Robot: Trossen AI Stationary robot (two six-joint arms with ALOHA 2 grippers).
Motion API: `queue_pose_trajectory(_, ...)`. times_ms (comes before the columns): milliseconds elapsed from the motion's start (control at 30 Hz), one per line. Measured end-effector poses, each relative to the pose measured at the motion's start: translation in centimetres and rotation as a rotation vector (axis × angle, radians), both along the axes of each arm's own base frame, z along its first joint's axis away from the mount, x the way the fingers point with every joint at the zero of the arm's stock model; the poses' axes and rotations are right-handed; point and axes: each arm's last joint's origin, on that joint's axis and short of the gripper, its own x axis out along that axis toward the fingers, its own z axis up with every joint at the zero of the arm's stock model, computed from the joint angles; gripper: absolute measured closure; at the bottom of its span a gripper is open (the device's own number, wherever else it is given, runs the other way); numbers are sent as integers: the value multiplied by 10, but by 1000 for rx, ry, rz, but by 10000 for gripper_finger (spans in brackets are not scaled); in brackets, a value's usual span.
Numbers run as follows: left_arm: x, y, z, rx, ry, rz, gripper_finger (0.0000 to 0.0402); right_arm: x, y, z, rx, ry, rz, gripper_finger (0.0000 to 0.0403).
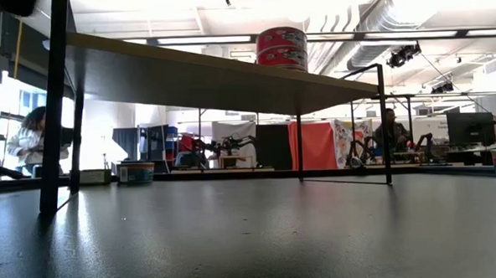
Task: Stack canned seafood by type on shelf
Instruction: Stack the red tuna can on the top of the other red tuna cans on the shelf
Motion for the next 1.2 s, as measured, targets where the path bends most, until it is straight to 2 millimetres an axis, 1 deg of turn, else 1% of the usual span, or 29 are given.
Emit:
queue_pose_trajectory(200,38,21,0,108,-154,-41,402,0,0,0,-6,2,1,128)
queue_pose_trajectory(433,79,45,-3,188,-250,-95,402,-1,0,0,0,6,1,128)
queue_pose_trajectory(567,103,51,-4,222,-293,-142,402,-6,5,1,19,9,16,128)
queue_pose_trajectory(800,139,56,-8,255,-350,-175,402,-21,14,5,59,22,25,128)
queue_pose_trajectory(1000,163,54,-9,278,-410,-219,402,-39,13,14,63,34,17,128)
queue_pose_trajectory(1100,169,60,-4,296,-418,-238,402,-45,10,11,45,92,-7,128)
queue_pose_trajectory(1200,173,69,9,326,-435,-267,401,-48,7,3,19,174,-30,128)
